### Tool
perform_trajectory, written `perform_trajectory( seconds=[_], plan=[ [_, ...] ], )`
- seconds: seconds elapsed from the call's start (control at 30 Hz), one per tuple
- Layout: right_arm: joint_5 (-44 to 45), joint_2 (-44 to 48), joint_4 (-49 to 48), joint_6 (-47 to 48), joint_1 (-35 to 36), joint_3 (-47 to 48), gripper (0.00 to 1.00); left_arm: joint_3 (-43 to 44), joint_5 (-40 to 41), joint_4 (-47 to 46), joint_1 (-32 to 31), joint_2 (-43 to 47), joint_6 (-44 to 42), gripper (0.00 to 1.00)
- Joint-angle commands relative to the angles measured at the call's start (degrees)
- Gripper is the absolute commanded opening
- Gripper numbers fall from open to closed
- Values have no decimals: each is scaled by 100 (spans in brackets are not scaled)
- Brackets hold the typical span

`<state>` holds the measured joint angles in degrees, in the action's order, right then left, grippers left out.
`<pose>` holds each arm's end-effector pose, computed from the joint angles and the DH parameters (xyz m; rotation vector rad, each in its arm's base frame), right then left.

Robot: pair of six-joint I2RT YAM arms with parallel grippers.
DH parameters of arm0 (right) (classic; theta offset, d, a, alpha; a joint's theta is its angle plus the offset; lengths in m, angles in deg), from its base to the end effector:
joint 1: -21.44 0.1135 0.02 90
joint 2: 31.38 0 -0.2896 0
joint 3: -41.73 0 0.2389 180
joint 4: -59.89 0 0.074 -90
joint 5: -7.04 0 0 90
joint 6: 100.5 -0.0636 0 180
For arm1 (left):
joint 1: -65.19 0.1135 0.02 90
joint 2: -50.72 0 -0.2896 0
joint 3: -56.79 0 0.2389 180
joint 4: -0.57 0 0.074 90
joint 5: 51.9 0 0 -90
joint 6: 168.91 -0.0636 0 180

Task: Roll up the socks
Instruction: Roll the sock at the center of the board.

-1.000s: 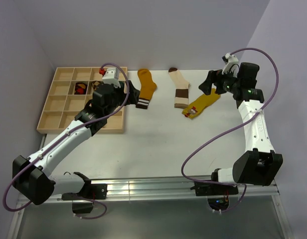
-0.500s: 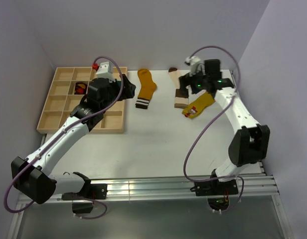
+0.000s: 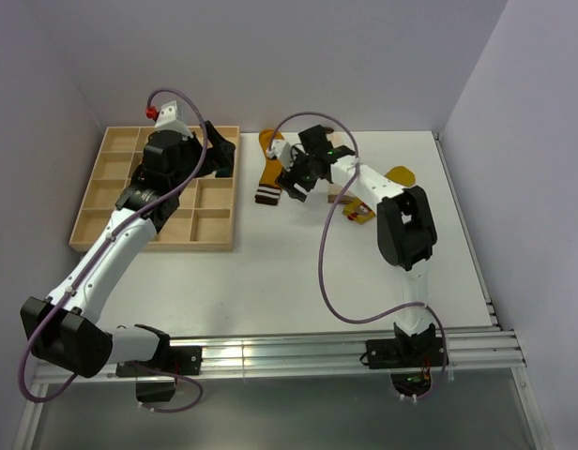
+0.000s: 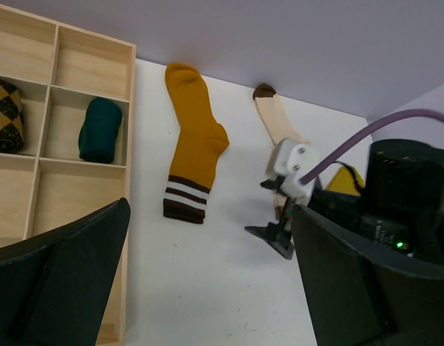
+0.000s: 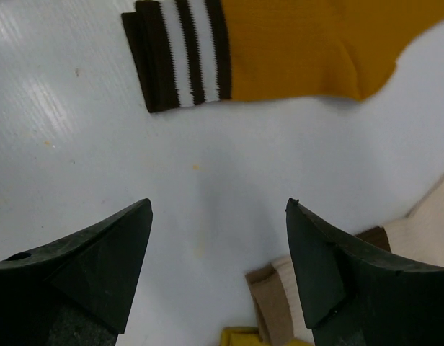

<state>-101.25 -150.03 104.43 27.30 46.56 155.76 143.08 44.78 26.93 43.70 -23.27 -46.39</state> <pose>0.4305 0.2239 0.2467 -1.3676 1.9611 0.2837 0.2880 -0.1054 0.4094 -0.2615 1.8321 -0.5590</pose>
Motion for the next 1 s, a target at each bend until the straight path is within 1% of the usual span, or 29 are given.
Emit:
perform_trajectory(
  seconds=[0.0,0.17,0.4,0.5,0.57,0.63,0.97],
  plan=[
    [202,-272,-135,728,370,291,80,235,-219,-126,75,-53,124,99],
    [316,-623,-345,878,677,370,75,243,-220,-127,110,-132,106,100],
    [633,-1335,-346,852,871,1186,72,208,-237,-118,172,-98,45,99],
    [685,-1511,-310,887,898,1363,70,226,-237,-83,181,-80,-8,99],
    [695,-1564,-319,913,924,1398,64,235,-237,-57,181,-89,-26,99],
    [651,-1608,-267,931,924,1460,61,270,-263,-39,181,-89,-61,99],
    [545,-1767,85,1124,1012,1565,61,261,-369,-48,190,-220,-78,100]
  ],
)
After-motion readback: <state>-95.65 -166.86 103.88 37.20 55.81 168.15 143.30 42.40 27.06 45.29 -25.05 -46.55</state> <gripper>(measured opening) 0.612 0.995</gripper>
